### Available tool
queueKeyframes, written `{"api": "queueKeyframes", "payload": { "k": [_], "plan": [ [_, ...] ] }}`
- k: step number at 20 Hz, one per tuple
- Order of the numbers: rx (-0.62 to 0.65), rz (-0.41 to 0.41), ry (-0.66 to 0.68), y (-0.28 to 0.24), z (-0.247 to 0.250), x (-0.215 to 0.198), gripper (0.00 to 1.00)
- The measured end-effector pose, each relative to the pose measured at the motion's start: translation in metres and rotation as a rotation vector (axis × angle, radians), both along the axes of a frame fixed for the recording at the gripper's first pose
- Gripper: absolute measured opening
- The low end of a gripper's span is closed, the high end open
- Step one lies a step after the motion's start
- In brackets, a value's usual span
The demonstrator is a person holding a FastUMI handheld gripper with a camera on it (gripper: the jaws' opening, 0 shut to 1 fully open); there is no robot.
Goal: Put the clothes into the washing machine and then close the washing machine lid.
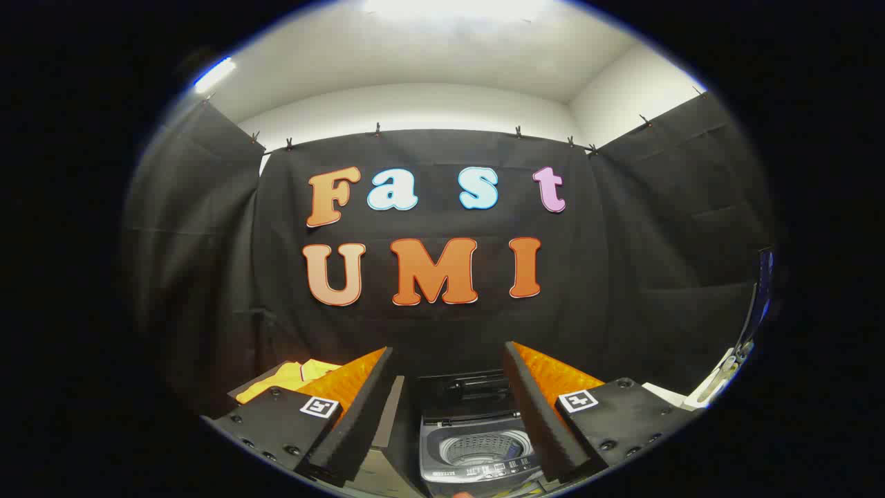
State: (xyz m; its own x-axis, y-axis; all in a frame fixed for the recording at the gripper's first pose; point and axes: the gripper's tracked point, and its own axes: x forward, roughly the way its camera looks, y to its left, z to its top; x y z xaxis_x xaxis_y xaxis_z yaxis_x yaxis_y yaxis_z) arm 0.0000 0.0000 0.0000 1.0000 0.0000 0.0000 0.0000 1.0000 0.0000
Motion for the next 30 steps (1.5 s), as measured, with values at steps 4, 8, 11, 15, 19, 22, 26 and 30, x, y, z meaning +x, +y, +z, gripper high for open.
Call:
{"api": "queueKeyframes", "payload": {
  "k": [4,8,11,15,19,22,26,30],
  "plan": [
    [-0.007,0.006,0.009,0.005,0.000,0.005,0.99],
    [-0.017,0.000,0.009,0.008,0.000,0.010,0.99],
    [-0.014,0.005,0.012,0.014,-0.002,0.011,0.99],
    [-0.032,-0.002,0.010,0.018,-0.002,0.013,0.99],
    [-0.042,-0.003,0.012,0.014,0.000,0.014,0.99],
    [-0.044,0.009,0.011,0.008,0.002,0.017,0.99],
    [-0.027,0.026,0.012,-0.007,-0.001,0.031,0.99],
    [0.001,0.061,0.032,-0.015,-0.008,0.056,0.99]
  ]
}}
